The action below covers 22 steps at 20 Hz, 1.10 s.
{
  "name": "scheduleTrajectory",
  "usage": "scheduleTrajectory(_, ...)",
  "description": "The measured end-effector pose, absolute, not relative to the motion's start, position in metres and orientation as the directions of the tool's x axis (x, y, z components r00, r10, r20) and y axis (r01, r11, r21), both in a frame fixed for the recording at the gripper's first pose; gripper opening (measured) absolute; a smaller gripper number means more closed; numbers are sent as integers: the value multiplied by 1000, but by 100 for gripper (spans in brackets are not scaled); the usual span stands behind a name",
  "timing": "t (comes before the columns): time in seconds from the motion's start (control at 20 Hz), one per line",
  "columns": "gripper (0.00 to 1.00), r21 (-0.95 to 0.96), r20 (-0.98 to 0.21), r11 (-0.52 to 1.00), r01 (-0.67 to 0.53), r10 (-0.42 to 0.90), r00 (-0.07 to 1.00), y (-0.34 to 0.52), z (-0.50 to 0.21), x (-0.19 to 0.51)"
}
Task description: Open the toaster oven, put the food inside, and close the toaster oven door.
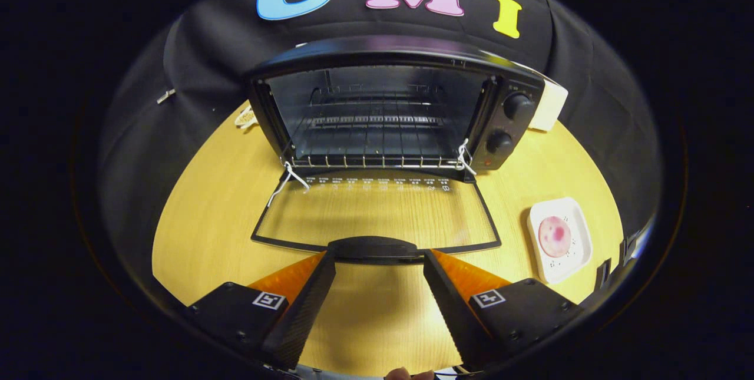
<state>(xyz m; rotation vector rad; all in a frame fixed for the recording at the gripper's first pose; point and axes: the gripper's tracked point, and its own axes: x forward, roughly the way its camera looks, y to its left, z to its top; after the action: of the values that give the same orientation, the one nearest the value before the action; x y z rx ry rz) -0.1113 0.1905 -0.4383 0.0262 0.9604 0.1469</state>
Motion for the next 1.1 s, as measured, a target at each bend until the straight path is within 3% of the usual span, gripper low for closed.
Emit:
scheduleTrajectory(0.55,100,272,-787,950,-156,313,532,137,-371,-106)
scheduleTrajectory(0.85,99,245,-780,950,-194,312,543,43,-336,-89)
scheduleTrajectory(1.1,99,187,-847,960,-208,265,461,-49,-357,-92)
